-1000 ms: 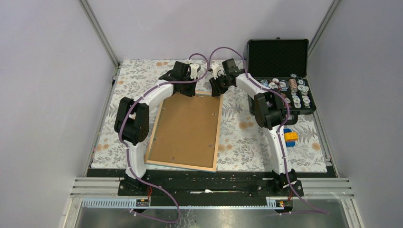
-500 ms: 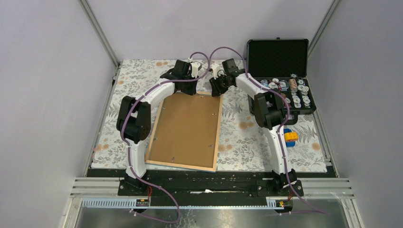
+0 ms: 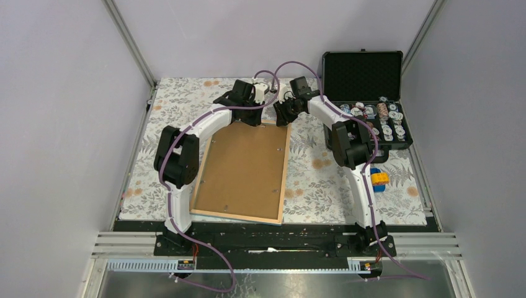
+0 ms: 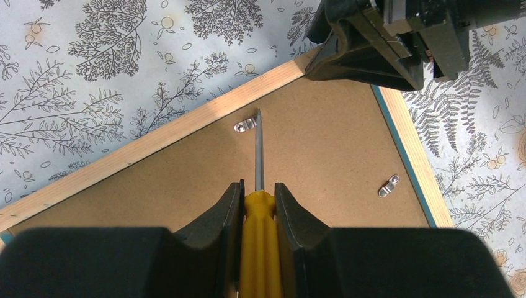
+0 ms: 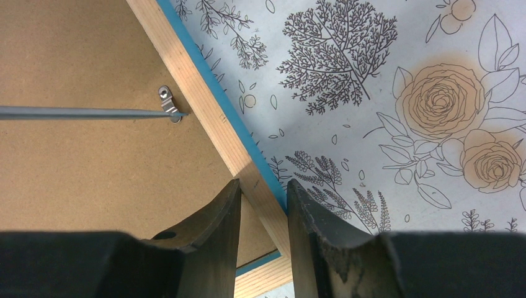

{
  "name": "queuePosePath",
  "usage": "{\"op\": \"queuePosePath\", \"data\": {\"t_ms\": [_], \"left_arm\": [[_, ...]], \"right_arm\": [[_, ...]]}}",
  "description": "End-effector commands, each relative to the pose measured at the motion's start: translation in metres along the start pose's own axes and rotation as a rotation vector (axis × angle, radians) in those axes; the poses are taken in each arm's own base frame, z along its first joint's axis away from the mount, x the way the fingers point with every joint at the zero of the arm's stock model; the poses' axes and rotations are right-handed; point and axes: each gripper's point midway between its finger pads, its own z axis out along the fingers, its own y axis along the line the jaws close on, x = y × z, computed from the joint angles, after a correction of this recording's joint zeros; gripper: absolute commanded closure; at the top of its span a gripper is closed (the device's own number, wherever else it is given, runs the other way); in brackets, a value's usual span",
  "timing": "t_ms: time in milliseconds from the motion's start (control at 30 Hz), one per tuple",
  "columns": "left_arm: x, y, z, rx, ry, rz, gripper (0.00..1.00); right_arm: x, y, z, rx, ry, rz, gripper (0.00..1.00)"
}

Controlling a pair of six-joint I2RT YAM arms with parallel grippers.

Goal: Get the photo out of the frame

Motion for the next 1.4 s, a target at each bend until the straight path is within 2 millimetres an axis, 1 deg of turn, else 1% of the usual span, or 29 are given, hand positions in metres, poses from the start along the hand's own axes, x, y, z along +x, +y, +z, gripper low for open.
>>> {"op": "queuePosePath", "data": {"t_ms": [0,233,500,833,933,1067,1167,1267,1367], "left_arm": [[-0.003,-0.003,-0.005,0.009,-0.008,0.030,1.00],[0.009,0.001,-0.010,-0.012,0.025,0.034,1.00],[0.023,0.002,-0.022,-0.028,0.066,0.043,1.00],[0.026,0.002,-0.030,-0.034,0.080,0.049,1.00],[0.028,0.007,-0.032,-0.045,0.098,0.015,1.00],[0.024,0.016,-0.038,-0.061,0.093,-0.023,1.00],[0.013,0.012,-0.048,-0.033,0.058,-0.023,1.00],[-0.002,0.005,-0.062,0.008,0.010,0.003,1.00],[-0.007,0.008,-0.081,0.019,-0.003,0.024,1.00]], "right_arm": [[0.018,0.005,0.014,-0.015,0.048,0.058,1.00],[0.018,0.004,0.014,-0.011,0.048,0.055,1.00],[0.018,0.002,0.014,-0.008,0.047,0.051,1.00],[0.018,0.000,0.013,-0.003,0.045,0.052,1.00],[0.018,0.000,0.011,-0.002,0.045,0.051,1.00],[0.021,0.000,0.010,0.001,0.052,0.052,1.00],[0.021,-0.002,0.009,0.004,0.052,0.052,1.00],[0.019,-0.002,0.008,0.008,0.049,0.051,1.00],[0.017,-0.002,0.005,0.017,0.046,0.050,1.00]]}}
